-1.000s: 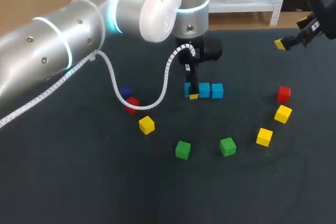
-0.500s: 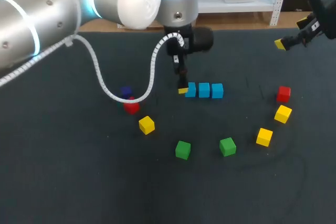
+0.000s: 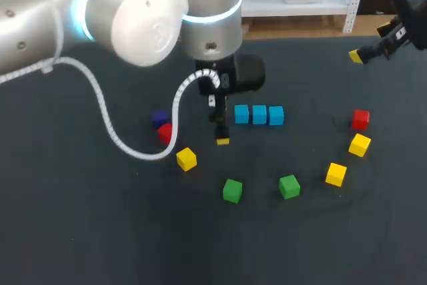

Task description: Place the blue cubes, place green cubes on the blue cubes, place the yellow cubes on the green cubes, then place the red cubes on the yellow cubes, and place purple cube on the red cubes.

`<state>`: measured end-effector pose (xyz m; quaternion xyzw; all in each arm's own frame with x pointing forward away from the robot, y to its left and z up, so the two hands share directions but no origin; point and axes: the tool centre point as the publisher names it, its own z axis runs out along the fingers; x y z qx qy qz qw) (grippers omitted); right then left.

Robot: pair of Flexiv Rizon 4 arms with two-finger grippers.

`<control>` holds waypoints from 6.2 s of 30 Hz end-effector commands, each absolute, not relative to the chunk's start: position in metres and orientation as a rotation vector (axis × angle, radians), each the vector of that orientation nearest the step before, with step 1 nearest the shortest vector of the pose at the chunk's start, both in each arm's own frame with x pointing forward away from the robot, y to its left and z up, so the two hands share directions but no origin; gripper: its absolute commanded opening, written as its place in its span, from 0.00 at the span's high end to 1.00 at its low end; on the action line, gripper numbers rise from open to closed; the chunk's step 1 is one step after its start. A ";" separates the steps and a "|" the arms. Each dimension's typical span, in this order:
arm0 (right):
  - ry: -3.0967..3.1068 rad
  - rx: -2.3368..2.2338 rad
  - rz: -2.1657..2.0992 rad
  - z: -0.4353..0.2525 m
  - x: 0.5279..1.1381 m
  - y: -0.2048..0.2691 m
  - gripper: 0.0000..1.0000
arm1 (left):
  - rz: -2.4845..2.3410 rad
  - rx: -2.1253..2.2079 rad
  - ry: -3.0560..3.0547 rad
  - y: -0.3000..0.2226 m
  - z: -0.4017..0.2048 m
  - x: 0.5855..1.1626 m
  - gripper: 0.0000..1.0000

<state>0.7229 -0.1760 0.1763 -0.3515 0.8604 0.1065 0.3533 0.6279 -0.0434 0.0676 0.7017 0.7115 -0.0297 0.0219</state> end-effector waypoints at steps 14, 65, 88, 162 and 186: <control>2.226 -0.910 0.277 0.177 0.723 -0.176 0.00 | -0.021 2.215 2.073 -0.047 0.055 0.549 0.00; 2.226 -0.910 0.277 0.177 0.723 -0.176 0.00 | -0.061 2.217 2.212 -0.061 0.030 0.558 1.00; 2.226 -0.910 0.277 0.177 0.723 -0.176 0.00 | 0.078 2.160 2.212 -0.102 0.075 0.658 1.00; 2.226 -0.910 0.277 0.177 0.723 -0.176 0.00 | 0.127 2.201 2.227 -0.111 0.032 0.741 0.93; 2.226 -0.910 0.277 0.177 0.723 -0.176 0.00 | 0.053 2.171 2.259 -0.105 0.040 0.739 0.00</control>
